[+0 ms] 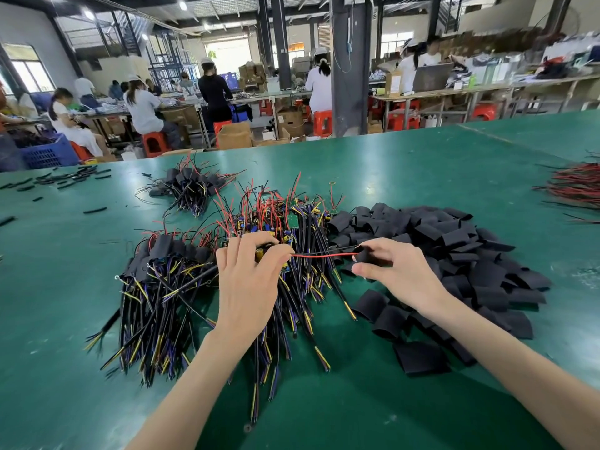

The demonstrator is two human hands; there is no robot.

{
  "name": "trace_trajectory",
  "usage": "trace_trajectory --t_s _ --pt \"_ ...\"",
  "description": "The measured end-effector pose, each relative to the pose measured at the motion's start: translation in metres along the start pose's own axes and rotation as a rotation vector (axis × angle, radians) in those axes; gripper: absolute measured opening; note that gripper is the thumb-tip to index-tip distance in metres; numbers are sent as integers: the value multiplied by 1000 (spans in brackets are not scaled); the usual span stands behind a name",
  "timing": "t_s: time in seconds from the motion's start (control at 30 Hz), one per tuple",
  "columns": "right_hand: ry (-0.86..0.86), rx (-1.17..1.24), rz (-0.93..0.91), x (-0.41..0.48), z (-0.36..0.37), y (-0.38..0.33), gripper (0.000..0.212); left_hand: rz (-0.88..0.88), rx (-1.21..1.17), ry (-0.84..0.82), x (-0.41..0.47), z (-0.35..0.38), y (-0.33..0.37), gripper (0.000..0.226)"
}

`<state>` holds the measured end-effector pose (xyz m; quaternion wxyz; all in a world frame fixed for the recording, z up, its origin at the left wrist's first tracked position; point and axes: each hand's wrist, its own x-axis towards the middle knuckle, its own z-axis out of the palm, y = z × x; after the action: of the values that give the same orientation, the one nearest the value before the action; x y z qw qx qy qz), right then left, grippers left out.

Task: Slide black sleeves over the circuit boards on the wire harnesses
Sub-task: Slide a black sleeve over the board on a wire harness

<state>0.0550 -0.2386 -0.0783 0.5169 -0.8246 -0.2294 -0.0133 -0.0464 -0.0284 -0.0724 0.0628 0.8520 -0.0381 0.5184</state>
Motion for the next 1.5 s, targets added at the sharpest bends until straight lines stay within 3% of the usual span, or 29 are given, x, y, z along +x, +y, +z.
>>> trace_trajectory --t_s 0.27,0.43,0.6,0.8,0.93,1.03,1.13,1.23,1.4,1.5 --pt "-35 166 -10 -1 -3 -1 21 1 -48 -4 0 -1 0 26" --pt "-9 30 -79 -1 -2 -2 37 -6 -54 -23 1 -1 0 24" --pt "7 -148 -258 -6 2 -6 39 0 -46 -108 -1 2 1 12" --pt "44 -550 -563 -12 10 -6 40 33 -125 -374 -7 10 12 24" --pt "66 -581 -646 -16 18 -11 44 10 -321 -520 -12 14 26 60" --pt "43 -517 -577 -18 19 -11 47 17 -354 -465 -8 14 31 46" --pt "79 -455 -519 -18 18 -12 46 -99 -332 -449 -5 12 28 29" --pt "70 -440 -518 -18 18 -13 43 -125 -336 -464 -3 9 29 24" --pt "59 -416 -556 -18 16 -14 40 -9 -64 -350 -7 9 24 30" --pt "57 -430 -590 -18 15 -13 40 -15 -76 -344 -9 10 24 32"
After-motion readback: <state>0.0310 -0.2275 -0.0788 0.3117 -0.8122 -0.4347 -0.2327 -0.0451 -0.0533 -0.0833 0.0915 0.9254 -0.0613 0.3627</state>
